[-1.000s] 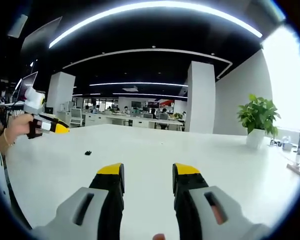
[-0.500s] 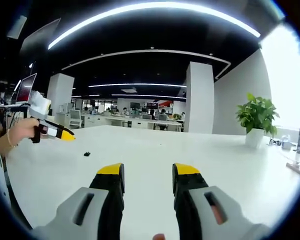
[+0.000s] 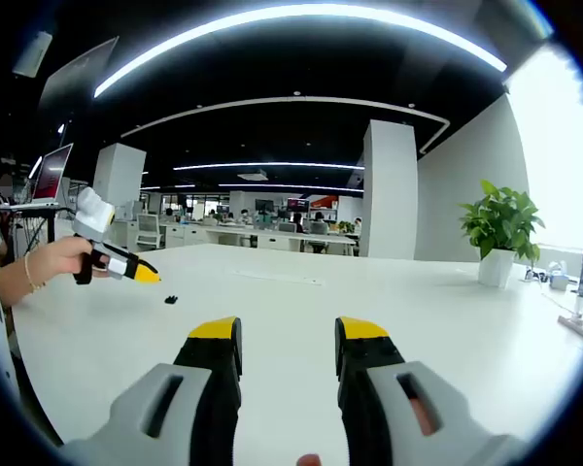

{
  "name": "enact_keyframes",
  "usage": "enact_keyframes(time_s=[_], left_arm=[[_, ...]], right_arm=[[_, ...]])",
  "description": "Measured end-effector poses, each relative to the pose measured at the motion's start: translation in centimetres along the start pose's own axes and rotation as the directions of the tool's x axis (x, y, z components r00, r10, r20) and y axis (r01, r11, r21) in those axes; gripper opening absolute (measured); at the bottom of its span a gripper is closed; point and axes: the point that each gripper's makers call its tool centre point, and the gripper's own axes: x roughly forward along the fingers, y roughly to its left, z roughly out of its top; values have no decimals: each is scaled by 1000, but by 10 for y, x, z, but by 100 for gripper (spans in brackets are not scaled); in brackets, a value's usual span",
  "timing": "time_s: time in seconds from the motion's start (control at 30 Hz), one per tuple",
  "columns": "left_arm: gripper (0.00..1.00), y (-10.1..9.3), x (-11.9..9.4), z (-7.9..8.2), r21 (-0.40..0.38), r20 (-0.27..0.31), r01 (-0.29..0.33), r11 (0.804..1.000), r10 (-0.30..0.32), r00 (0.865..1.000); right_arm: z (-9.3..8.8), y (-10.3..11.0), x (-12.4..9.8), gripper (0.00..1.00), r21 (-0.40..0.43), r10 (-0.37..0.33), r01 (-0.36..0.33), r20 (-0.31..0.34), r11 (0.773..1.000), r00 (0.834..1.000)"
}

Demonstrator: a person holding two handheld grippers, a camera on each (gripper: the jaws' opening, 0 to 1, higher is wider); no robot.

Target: Snap the two parts of the plastic buckle together until the buckle closes and remains connected.

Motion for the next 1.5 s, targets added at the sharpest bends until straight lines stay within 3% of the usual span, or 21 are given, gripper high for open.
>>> enact_keyframes(time_s=[0.3, 0.67, 1.1, 1.5], left_arm=[[28, -14, 16, -11, -39, -56, 50, 998, -52, 997], [28, -10, 26, -23, -49, -109, 31, 998, -36, 993], [28, -21, 35, -25, -48, -132, 52, 997, -58, 990], [23, -16, 41, -25, -41, -144, 45, 998, -50, 988]], right_arm=[[1, -3, -2, 39, 5, -5, 5, 5, 1000, 1000], [1, -4, -3, 39, 10, -10, 10, 7, 1000, 1000], [1, -7, -5, 39, 17, -15, 15, 9, 1000, 1000], [0, -9, -5, 39, 21, -18, 18, 6, 1000, 1000]])
